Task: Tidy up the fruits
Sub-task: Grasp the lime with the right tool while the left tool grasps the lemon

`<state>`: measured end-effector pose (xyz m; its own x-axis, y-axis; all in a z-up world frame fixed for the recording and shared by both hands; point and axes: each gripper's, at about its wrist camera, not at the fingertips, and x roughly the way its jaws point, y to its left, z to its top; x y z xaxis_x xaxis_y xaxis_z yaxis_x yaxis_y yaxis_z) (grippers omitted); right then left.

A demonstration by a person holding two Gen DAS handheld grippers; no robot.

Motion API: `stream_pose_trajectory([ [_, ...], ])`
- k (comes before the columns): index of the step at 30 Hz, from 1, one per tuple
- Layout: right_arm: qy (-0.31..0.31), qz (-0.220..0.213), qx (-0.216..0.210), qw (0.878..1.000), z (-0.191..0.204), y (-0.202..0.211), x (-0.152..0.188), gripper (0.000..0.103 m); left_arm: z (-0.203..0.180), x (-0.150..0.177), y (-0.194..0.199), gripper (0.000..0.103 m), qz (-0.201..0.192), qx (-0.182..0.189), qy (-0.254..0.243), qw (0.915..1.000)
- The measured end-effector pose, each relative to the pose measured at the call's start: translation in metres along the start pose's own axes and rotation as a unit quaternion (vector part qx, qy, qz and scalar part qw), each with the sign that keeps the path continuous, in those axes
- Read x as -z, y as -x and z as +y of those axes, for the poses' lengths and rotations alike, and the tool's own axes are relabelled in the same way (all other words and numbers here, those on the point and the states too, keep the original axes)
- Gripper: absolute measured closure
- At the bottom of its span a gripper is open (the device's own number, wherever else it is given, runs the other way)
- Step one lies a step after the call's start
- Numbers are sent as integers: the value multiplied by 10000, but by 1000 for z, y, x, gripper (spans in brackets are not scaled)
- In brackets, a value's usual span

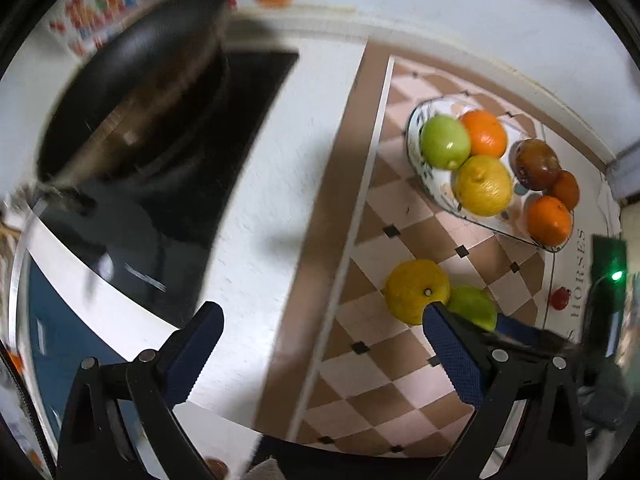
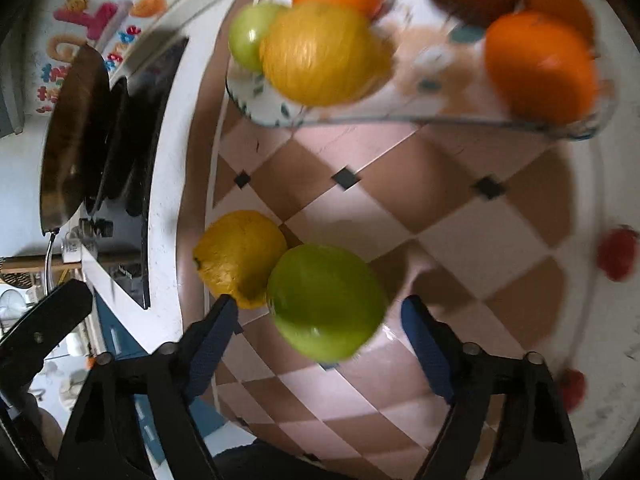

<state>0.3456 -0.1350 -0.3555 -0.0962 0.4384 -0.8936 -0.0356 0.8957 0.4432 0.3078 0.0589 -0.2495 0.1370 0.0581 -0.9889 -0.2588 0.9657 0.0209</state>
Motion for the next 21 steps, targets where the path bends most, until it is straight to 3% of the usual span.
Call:
stream_pose_trajectory([
  [1, -16, -23, -187, 9998, -2, -4, -1, 25, -1, -2, -7, 1, 131, 80, 65, 9999],
  [3, 58, -133, -144, 9998, -4, -1, -1, 39, -4, -5, -20, 1, 326, 175, 151, 9992],
  [10, 281, -109, 419, 9987, -26, 17, 11, 40, -32, -12, -57, 1, 784, 353, -79, 9963],
  [17, 26, -221, 618, 9978, -58, 45, 23, 40, -74, -8, -88, 3, 988, 450, -745, 9913],
  [19, -56, -243, 611, 9978, -62, 46, 22, 40, -80, -6, -90, 30, 931, 472, -848, 9909],
  [21, -128, -236, 581, 9979, -66, 45, 22, 39, -84, -5, -93, 46, 938, 421, -913, 9905],
])
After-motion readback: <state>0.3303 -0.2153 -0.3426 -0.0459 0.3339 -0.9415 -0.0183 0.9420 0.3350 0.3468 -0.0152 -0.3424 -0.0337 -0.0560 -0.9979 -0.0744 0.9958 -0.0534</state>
